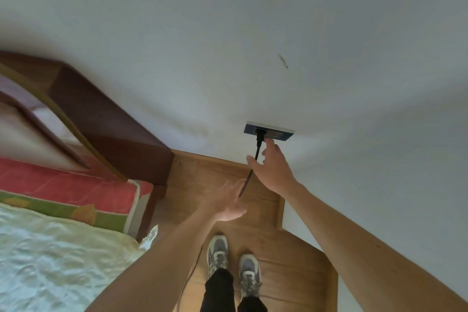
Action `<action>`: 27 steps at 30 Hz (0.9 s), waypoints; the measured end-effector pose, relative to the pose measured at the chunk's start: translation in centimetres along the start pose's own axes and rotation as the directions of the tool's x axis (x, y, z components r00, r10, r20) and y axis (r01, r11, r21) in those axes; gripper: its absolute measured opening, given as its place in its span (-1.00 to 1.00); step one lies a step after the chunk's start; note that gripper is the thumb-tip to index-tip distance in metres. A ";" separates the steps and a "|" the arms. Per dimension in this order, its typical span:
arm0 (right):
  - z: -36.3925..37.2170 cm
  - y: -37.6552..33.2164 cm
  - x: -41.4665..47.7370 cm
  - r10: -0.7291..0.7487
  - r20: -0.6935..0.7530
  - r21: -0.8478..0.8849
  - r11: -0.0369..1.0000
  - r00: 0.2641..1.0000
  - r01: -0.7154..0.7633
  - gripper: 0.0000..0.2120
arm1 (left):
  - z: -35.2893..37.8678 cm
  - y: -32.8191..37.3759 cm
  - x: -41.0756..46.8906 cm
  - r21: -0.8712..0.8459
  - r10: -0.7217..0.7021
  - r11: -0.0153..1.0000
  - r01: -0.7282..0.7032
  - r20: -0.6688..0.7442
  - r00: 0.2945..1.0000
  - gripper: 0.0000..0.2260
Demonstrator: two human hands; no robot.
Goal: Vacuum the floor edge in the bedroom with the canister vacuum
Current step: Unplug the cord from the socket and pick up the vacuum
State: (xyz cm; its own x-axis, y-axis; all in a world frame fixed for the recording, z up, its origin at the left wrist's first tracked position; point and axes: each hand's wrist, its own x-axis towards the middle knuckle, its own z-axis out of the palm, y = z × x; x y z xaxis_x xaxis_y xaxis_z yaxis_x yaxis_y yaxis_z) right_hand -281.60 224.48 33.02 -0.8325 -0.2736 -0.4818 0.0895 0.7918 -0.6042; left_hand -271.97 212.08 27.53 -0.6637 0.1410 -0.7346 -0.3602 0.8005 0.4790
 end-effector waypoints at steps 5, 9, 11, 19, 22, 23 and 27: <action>0.8 -0.9 1.6 0.061 -0.187 0.117 0.992 0.980 -0.039 -0.67 | 1.5 -0.9 0.1 -0.164 0.072 0.983 -0.078 -0.042 0.997 -0.42; 1.4 -1.2 2.2 0.103 -0.315 0.211 0.977 0.943 -0.037 -0.78 | 2.9 -1.7 -1.1 -0.217 0.118 0.966 -0.142 -0.117 0.986 -0.63; 1.8 -1.3 2.3 0.124 -0.345 0.251 0.967 0.930 -0.036 -0.80 | 3.7 -2.0 -1.7 -0.267 0.112 0.952 -0.152 -0.159 0.981 -0.72; 3.0 -1.4 2.2 0.120 -0.423 0.294 0.956 0.898 0.011 -0.88 | 5.5 -2.4 -4.2 -0.353 0.134 0.911 -0.212 -0.234 0.963 -0.66; 3.5 -1.4 2.2 0.133 -0.429 0.282 0.959 0.894 -0.007 -0.86 | 5.5 -2.1 -4.9 -0.412 0.144 0.881 -0.231 -0.231 0.962 -0.67; 3.6 -1.4 2.3 0.133 -0.433 0.270 0.963 0.891 -0.012 -0.85 | 5.5 -2.1 -5.0 -0.426 0.147 0.874 -0.234 -0.227 0.963 -0.66; 3.7 -1.3 2.3 0.133 -0.448 0.191 0.980 0.884 -0.051 -0.81 | 5.4 -2.3 -5.4 -0.506 0.145 0.833 -0.225 -0.192 0.971 -0.68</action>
State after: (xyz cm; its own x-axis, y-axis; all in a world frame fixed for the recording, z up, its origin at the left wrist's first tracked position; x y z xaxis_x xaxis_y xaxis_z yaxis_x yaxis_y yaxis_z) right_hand -281.63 220.81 30.37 -0.9691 0.1081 -0.2216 0.2341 0.6860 -0.6889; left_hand -263.96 212.64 27.82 -0.8223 0.1414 -0.5512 -0.4826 0.3400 0.8072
